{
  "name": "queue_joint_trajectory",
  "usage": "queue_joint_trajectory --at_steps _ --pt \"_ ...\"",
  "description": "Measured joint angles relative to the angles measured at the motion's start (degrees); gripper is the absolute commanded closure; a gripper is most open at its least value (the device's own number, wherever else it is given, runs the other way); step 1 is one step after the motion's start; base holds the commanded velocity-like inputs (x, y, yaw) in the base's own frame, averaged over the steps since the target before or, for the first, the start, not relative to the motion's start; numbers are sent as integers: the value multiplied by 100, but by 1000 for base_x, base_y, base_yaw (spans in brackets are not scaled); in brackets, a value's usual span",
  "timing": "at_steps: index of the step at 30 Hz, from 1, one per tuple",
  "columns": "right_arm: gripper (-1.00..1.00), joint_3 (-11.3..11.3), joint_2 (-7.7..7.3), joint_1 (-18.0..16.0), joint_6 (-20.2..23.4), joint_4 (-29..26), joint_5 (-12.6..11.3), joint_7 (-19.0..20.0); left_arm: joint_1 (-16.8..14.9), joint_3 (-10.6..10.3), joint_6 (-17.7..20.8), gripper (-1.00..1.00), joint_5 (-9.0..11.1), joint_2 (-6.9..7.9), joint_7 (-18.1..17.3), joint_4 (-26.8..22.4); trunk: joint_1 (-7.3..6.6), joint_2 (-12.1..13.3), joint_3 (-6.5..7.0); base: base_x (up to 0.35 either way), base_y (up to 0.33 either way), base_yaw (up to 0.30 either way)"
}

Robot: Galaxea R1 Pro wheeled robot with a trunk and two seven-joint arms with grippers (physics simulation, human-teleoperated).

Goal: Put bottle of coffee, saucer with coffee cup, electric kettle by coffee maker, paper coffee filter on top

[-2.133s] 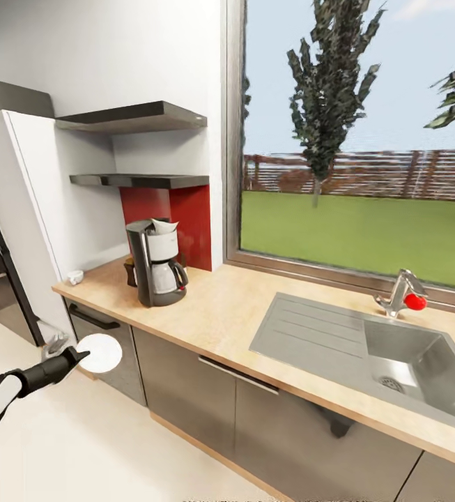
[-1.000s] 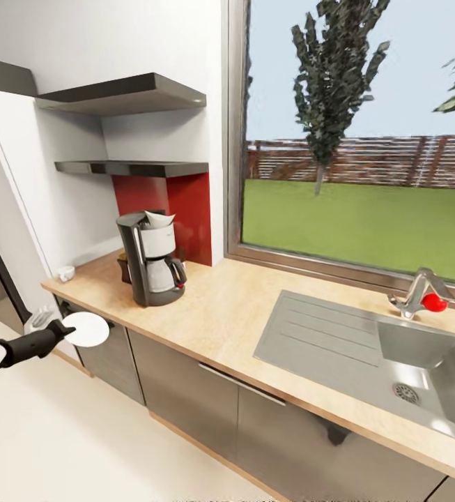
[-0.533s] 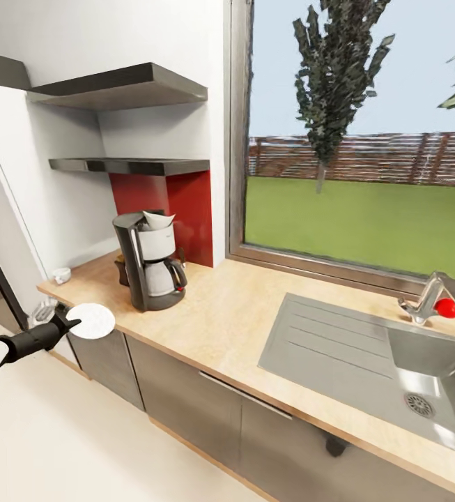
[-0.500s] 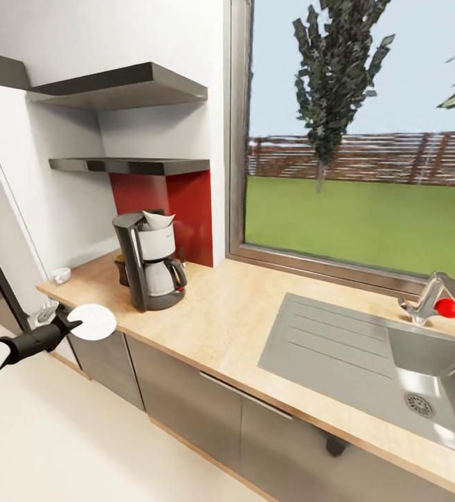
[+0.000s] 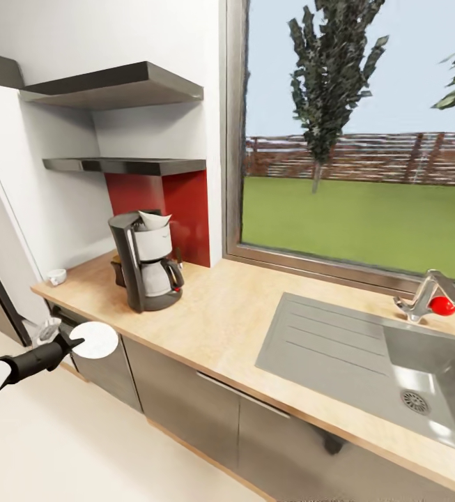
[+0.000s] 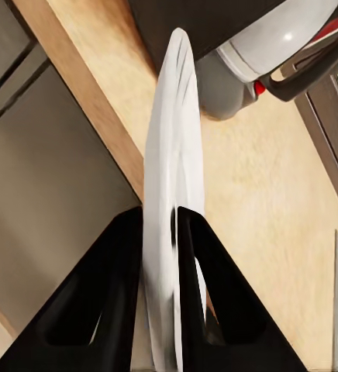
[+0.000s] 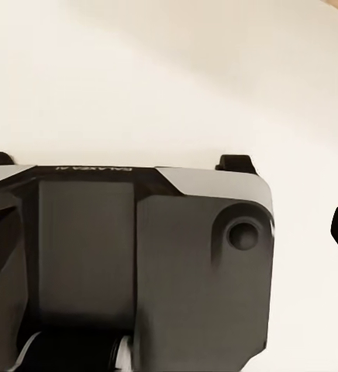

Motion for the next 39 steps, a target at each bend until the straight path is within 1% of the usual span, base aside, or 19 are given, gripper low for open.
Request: queue_joint_trajectory --at_steps 5,10,14,22,27,33,39 --pt "-100 0 0 1 -1 -1 0 5 163 13 1 100 4 6 -83 1 0 0 0 0 255 -251" --pt "-100 8 0 1 -8 -1 0 6 190 180 -1 100 11 11 -170 1 0 0 0 0 298 -263" --pt "-100 9 2 1 -126 4 -1 6 190 254 0 100 10 11 -179 1 0 0 0 0 304 -265" --pt "-100 16 6 1 -194 8 -2 6 190 284 5 100 9 12 -178 -8 0 0 0 0 307 -265" --pt "-100 20 8 1 -203 9 1 6 190 285 6 100 10 13 -172 -8 1 0 1 -140 287 -251" --pt "-100 26 6 -1 -205 18 16 7 192 293 7 100 5 23 -169 -5 0 0 0 -22 307 -48" --pt "-100 25 1 -1 -205 10 12 6 196 294 7 100 3 61 -164 23 1 1 1 -119 310 -1"
